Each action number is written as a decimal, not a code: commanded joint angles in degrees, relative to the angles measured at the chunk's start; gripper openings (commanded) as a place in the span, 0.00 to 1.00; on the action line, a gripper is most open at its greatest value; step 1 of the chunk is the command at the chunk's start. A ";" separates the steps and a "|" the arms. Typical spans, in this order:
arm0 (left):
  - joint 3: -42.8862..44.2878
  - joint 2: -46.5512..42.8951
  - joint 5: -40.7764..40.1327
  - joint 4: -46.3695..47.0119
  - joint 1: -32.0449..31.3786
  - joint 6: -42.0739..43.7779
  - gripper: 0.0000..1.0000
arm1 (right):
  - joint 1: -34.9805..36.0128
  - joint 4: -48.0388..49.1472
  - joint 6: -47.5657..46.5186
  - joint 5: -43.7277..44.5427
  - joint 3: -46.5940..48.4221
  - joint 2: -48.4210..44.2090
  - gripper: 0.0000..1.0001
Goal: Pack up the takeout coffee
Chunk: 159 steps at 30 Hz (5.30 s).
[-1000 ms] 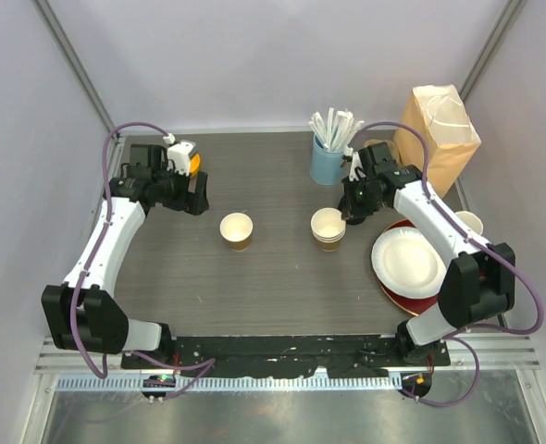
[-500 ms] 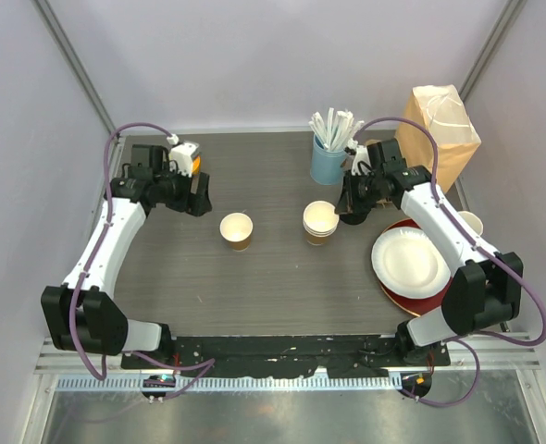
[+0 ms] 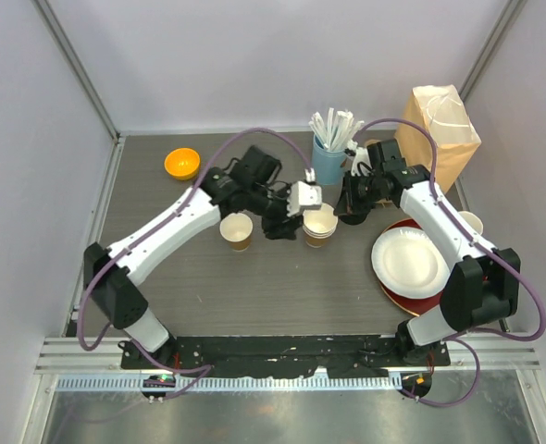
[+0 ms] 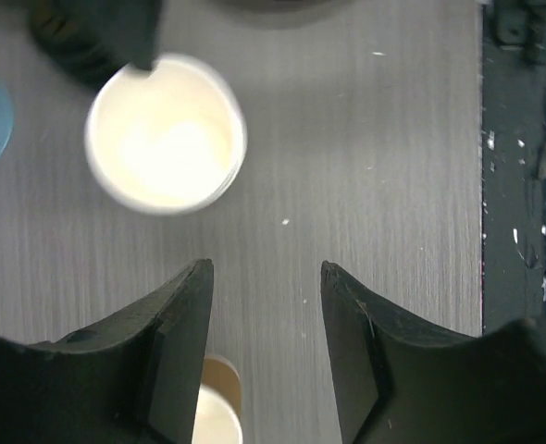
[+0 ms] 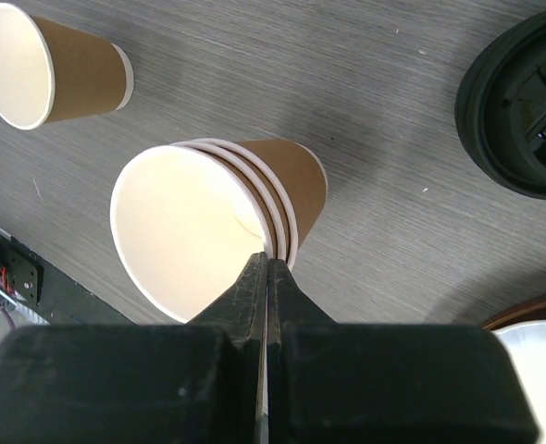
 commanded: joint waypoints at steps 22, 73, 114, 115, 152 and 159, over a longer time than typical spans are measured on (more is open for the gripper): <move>14.45 19.32 0.77 -10.58 -8.42 30.95 0.43 | 0.33 1.41 0.49 -3.27 -2.74 -0.57 0.01; 15.34 21.69 -8.97 -3.39 -10.27 16.75 0.00 | 0.25 5.01 2.07 0.67 -5.91 -4.16 0.50; 13.66 21.95 -17.60 6.91 -12.64 1.42 0.00 | -2.74 47.91 39.42 0.06 -41.77 -25.79 0.37; 13.66 22.04 -17.60 6.82 -12.64 1.34 0.00 | -2.74 47.56 39.69 0.15 -42.29 -26.84 0.40; 16.29 21.43 -21.55 5.59 -15.28 4.23 0.00 | -2.92 54.59 41.80 1.91 -47.39 -22.54 0.31; 23.32 19.50 -25.16 0.32 -15.28 6.00 0.00 | -2.92 46.08 37.15 4.19 -43.36 -25.87 0.31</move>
